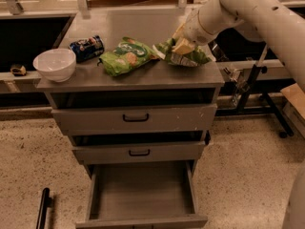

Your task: Place green jalapeno chip bag into bottom drawer

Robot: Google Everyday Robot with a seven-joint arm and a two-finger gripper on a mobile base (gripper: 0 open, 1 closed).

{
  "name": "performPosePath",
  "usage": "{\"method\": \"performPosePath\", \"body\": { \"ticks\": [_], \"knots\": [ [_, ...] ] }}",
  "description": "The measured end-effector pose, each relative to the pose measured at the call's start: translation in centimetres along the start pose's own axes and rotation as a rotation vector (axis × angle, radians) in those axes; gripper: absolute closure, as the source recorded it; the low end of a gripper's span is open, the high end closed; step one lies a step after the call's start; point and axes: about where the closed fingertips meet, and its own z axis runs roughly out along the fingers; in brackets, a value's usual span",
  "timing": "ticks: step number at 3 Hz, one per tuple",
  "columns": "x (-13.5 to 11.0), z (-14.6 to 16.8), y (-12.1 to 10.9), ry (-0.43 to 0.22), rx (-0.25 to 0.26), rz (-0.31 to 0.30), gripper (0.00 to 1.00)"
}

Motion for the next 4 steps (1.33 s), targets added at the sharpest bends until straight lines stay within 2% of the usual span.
{"method": "performPosePath", "body": {
  "ticks": [1, 2, 3, 4],
  "knots": [
    [0.0, 0.0, 0.0, 0.000, 0.000, 0.000, 1.00],
    [-3.0, -2.4, 1.6, -0.036, -0.004, -0.072, 1.00],
    [-7.0, -6.1, 5.0, -0.087, -0.008, -0.168, 1.00],
    [-8.8, -7.8, 9.6, -0.085, -0.043, -0.208, 1.00]
  ]
}}
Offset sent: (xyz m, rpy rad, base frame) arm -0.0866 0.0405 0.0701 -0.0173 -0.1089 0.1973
